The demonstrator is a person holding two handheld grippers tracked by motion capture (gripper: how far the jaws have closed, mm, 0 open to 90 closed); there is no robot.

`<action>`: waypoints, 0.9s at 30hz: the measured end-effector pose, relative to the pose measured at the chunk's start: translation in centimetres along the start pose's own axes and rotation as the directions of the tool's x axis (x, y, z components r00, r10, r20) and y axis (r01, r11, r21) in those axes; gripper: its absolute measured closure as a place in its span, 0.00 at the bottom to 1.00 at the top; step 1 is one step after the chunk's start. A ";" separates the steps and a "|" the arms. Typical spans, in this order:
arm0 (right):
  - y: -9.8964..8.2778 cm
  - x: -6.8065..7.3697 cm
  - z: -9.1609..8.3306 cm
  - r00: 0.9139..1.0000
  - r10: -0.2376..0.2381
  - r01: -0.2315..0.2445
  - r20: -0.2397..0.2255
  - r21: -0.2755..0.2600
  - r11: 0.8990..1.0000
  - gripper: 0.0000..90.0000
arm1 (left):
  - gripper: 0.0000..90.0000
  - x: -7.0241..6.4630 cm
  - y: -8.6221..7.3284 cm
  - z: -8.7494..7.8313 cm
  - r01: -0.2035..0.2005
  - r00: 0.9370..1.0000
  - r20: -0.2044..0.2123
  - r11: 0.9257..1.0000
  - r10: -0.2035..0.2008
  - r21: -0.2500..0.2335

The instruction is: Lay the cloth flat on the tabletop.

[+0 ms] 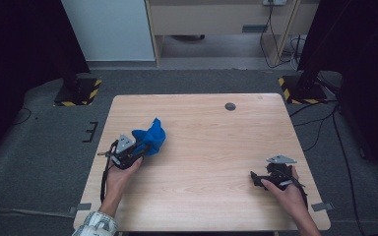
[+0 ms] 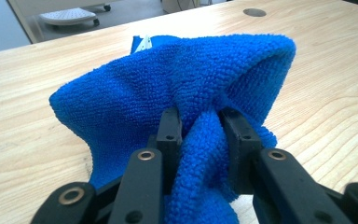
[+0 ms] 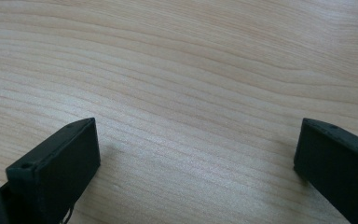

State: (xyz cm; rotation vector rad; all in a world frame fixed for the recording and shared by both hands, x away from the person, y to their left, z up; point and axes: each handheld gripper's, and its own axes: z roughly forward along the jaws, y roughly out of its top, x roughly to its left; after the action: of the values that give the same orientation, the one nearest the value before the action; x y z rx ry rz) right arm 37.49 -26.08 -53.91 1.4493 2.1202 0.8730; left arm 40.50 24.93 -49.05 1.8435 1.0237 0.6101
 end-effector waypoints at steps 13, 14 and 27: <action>0.0 0.0 0.0 1.000 0.001 -0.001 0.001 0.000 1.000 0.01 | 0.78 -3.3 2.1 1.1 -0.103 0.991 0.085 0.995 0.102 0.000; 0.0 0.0 0.0 1.000 0.000 0.000 0.000 0.000 1.000 0.01 | 0.78 -3.6 2.2 1.3 -0.115 0.989 0.092 0.993 0.114 0.004; 0.0 0.0 0.0 1.000 0.000 0.000 0.000 0.000 1.000 0.01 | 0.78 -6.6 3.6 3.6 -0.182 0.972 0.154 0.983 0.177 0.021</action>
State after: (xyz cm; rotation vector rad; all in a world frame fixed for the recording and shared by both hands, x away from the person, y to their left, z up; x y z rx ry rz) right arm 37.50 -26.09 -53.91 1.4488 2.1207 0.8730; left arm 41.11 16.78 -47.48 1.9952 0.7773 0.5509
